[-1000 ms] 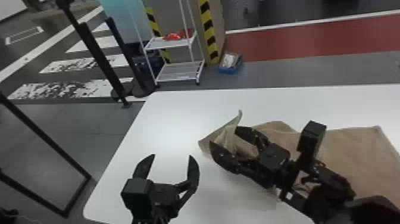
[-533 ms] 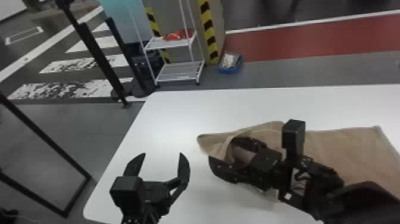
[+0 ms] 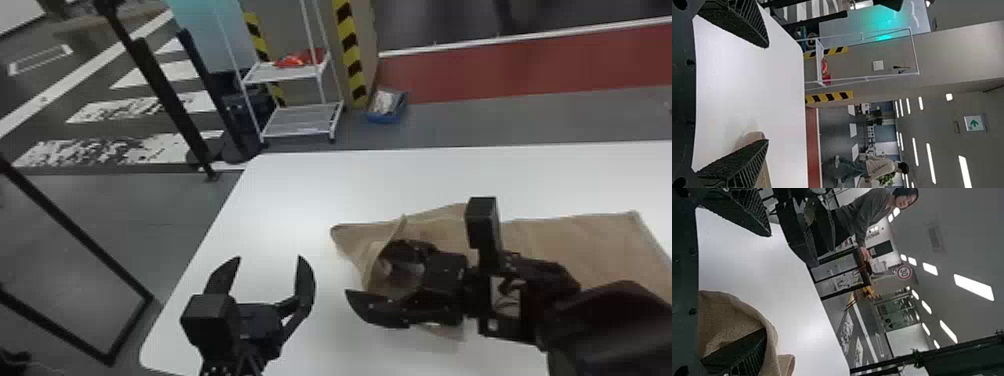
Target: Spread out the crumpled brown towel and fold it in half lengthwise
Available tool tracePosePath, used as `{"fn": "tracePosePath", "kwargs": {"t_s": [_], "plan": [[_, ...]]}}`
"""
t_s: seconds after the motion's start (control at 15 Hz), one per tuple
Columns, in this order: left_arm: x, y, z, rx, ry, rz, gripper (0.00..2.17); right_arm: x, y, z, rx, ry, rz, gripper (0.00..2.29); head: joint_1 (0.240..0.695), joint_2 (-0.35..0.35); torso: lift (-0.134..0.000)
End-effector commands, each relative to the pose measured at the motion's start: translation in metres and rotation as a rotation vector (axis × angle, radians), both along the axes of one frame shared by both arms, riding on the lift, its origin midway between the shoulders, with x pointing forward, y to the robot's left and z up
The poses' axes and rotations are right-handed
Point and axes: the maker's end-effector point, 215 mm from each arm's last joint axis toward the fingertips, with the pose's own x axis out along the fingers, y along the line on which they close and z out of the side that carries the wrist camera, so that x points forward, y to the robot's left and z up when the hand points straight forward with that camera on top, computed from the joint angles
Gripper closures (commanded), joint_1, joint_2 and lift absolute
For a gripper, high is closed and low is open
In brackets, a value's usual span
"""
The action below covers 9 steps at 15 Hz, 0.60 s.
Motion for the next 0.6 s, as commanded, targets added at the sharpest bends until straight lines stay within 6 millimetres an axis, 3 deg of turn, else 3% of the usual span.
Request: {"fn": "tracePosePath", "kwargs": {"t_s": [0.0,0.27,0.4,0.53], "plan": [[0.000,0.003,0.000,-0.004,-0.002,0.008,0.00,-0.005,0.000,-0.005,-0.056,-0.020,0.058,0.01,0.695,0.350,-0.125],[0.001,0.005,-0.001,-0.006,-0.001,0.011,0.00,-0.020,0.004,-0.043,-0.229,0.039,0.135,0.01,0.695,0.350,-0.125],[0.002,0.005,0.000,-0.006,-0.002,0.011,0.00,-0.032,0.005,-0.047,-0.257,0.037,0.212,0.01,0.695,0.350,-0.125],[0.003,0.005,-0.002,-0.008,-0.001,0.010,0.00,-0.041,0.004,-0.036,-0.230,-0.003,0.279,0.00,0.695,0.350,-0.125]]}}
